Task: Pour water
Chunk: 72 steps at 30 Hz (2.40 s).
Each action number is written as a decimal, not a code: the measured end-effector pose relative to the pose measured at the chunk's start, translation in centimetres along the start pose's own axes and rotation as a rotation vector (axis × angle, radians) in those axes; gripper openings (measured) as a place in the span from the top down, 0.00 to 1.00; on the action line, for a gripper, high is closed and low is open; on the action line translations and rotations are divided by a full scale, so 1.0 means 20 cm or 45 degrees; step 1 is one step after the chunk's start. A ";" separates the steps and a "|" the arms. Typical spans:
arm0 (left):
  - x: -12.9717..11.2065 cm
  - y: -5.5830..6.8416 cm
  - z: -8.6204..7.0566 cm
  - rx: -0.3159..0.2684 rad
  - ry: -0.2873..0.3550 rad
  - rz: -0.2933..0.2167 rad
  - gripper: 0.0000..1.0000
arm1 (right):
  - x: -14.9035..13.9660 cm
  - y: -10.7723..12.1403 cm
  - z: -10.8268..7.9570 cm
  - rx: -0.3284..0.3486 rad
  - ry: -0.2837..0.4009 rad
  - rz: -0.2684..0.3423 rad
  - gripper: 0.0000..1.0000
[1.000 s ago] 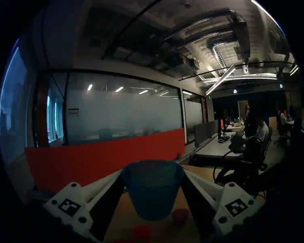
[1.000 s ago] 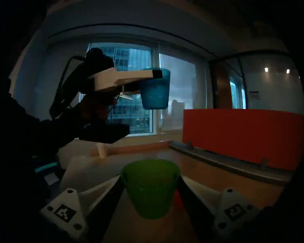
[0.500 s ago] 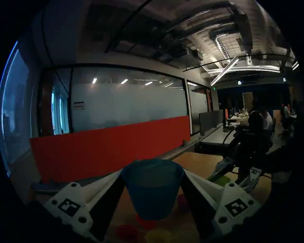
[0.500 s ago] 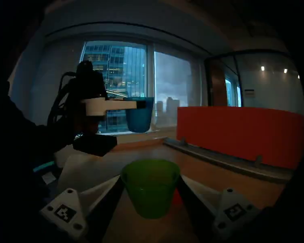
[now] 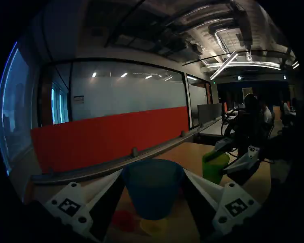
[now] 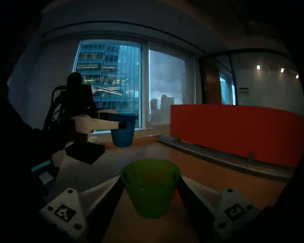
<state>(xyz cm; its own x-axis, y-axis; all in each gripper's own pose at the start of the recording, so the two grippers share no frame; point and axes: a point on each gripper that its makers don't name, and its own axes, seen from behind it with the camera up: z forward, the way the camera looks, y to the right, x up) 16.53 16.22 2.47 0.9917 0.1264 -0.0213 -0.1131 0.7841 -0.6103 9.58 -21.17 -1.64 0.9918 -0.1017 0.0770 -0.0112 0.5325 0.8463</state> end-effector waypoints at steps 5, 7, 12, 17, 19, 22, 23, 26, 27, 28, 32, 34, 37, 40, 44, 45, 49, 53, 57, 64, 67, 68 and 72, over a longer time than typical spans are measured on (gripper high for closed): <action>-0.05 0.03 -0.03 -0.008 -0.012 0.000 0.12 | 0.00 0.02 -0.03 -0.021 -0.004 -0.002 0.10; -0.09 0.04 -0.04 -0.014 -0.022 -0.004 0.12 | 0.00 0.03 -0.05 -0.026 -0.006 0.000 0.10; -0.17 0.07 -0.07 -0.030 -0.056 -0.003 0.12 | -0.01 0.04 -0.07 -0.039 -0.018 0.011 0.10; -0.24 0.11 -0.08 -0.050 -0.089 0.000 0.12 | -0.04 0.04 -0.08 -0.041 -0.039 0.016 0.10; -0.27 0.14 -0.09 -0.062 -0.104 -0.004 0.12 | -0.05 0.04 -0.08 -0.039 -0.048 0.020 0.10; -0.32 0.17 -0.09 -0.082 -0.127 -0.009 0.12 | -0.07 0.04 -0.09 -0.035 -0.061 0.025 0.10; -0.34 0.18 -0.09 -0.088 -0.134 -0.011 0.12 | -0.08 0.04 -0.09 -0.033 -0.066 0.026 0.10; -0.39 0.20 -0.10 -0.102 -0.157 -0.014 0.12 | -0.11 0.03 -0.09 -0.028 -0.087 0.027 0.10; -0.40 0.21 -0.10 -0.106 -0.165 -0.015 0.12 | -0.12 0.03 -0.10 -0.026 -0.095 0.027 0.10; -0.42 0.21 -0.11 -0.111 -0.172 -0.014 0.12 | -0.13 0.03 -0.10 -0.025 -0.104 0.026 0.10; -0.48 0.24 -0.12 -0.128 -0.208 -0.010 0.12 | -0.17 0.04 -0.10 -0.020 -0.137 0.027 0.10; -0.51 0.25 -0.12 -0.136 -0.229 -0.006 0.12 | -0.18 0.04 -0.10 -0.018 -0.153 0.030 0.10; -0.56 0.27 -0.12 -0.150 -0.263 -0.001 0.12 | -0.21 0.04 -0.10 -0.014 -0.175 0.034 0.10; -0.61 0.29 -0.12 -0.164 -0.301 0.000 0.11 | -0.24 0.04 -0.11 -0.008 -0.199 0.034 0.10; -0.67 0.31 -0.13 -0.186 -0.352 0.005 0.11 | -0.28 0.04 -0.11 -0.003 -0.231 0.030 0.10; -0.69 0.31 -0.13 -0.192 -0.366 0.007 0.11 | -0.29 0.04 -0.12 -0.002 -0.239 0.028 0.10; -0.75 0.33 -0.14 -0.207 -0.416 0.019 0.11 | -0.32 0.04 -0.12 0.001 -0.264 0.029 0.10; -0.80 0.33 -0.15 -0.216 -0.456 0.031 0.11 | -0.35 0.05 -0.13 0.003 -0.289 0.030 0.10; -0.84 0.34 -0.16 -0.224 -0.492 0.038 0.11 | -0.40 0.06 -0.14 0.000 -0.324 0.031 0.10; -0.92 0.34 -0.19 -0.236 -0.559 0.054 0.11 | -0.48 0.06 -0.14 0.018 -0.397 0.032 0.09; -0.95 0.34 -0.19 -0.244 -0.583 0.054 0.11 | -0.51 0.05 -0.14 0.027 -0.426 0.033 0.09; -0.96 0.34 -0.19 -0.247 -0.591 0.054 0.11 | -0.52 0.05 -0.14 0.029 -0.434 0.033 0.09; -1.00 0.34 -0.20 -0.259 -0.621 0.055 0.11 | -0.57 0.06 -0.14 0.030 -0.474 0.026 0.09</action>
<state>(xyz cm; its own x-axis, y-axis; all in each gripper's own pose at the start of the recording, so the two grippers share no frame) -3.90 16.60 -4.33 0.8377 0.4617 0.2918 -0.0909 0.6447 -0.7590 -1.37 -17.04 -2.94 0.8774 -0.3918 0.2770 -0.0380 0.5187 0.8541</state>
